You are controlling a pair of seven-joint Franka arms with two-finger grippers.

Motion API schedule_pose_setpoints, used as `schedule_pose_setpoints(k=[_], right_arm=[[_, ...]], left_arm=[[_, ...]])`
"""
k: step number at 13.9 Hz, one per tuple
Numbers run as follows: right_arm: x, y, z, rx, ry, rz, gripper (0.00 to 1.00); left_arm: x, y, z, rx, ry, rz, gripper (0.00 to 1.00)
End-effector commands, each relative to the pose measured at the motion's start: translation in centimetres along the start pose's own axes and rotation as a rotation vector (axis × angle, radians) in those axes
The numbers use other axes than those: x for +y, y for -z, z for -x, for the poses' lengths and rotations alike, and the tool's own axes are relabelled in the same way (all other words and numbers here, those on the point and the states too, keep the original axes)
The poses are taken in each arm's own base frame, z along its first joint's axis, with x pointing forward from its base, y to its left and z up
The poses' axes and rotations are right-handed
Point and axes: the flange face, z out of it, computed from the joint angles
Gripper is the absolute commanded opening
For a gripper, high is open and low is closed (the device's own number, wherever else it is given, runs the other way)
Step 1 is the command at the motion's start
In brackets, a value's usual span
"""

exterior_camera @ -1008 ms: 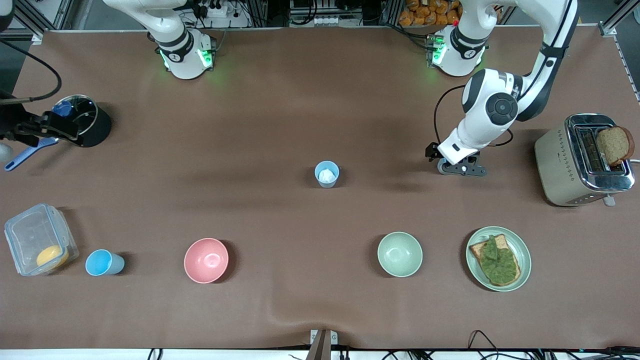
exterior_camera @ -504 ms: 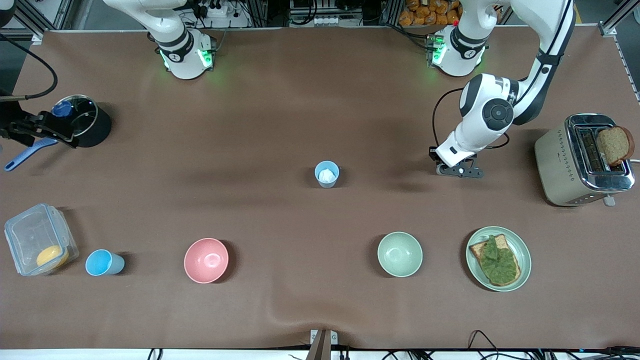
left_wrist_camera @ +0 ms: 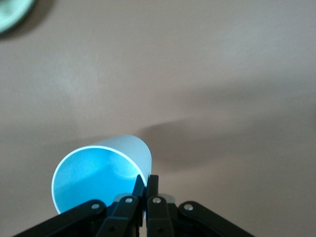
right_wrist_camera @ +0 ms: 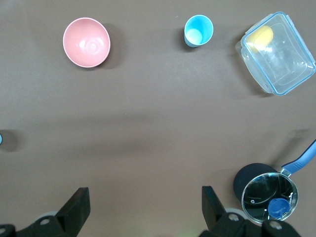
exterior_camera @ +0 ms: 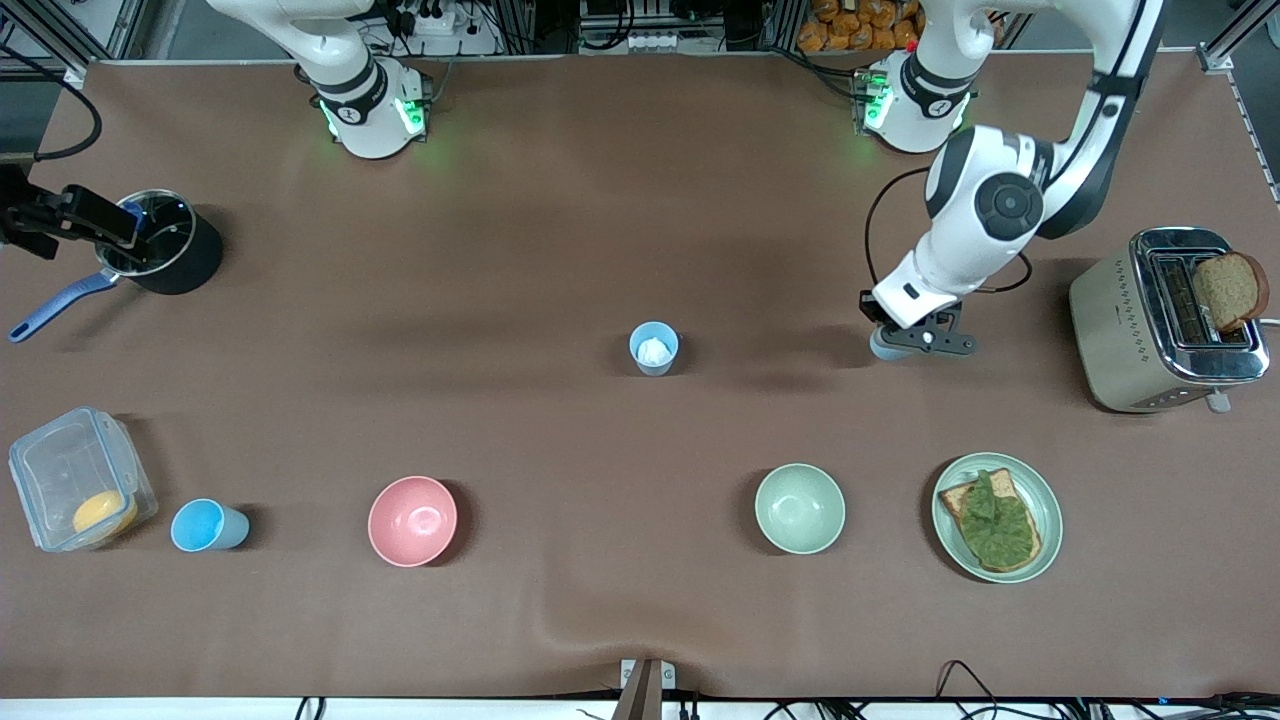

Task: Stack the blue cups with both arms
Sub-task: 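Carry the blue cup with the left gripper over the ball-filled cup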

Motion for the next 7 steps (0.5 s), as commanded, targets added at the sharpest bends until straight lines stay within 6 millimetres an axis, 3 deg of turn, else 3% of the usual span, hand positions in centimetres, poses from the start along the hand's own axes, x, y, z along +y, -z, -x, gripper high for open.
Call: schedule_pose_setpoints(k=[1,2,4,7], right_arm=[[0.2,-0.1,0.8,-0.003,0.015,-0.005,1.00],[0.2,-0.1,0.8,-0.005,0.016,-0.005,1.00],[0.1,-0.2,0.7,-0.006,0.018,-0.005,1.00],[0.1,0.0,0.6,0.000,0.018,-0.005,1.00]], left_arm=[[6.1,6.4,-1.6,0.035,-0.089,0.018,0.00],[8.6,7.8,-1.7,0.053,-0.129,0.028,0.00],[12.7,8.2,-1.7,0.048,-0.092,0.040,0.00],[18.8,10.7,-4.9,0.016,-0.077,0.058,0.00]])
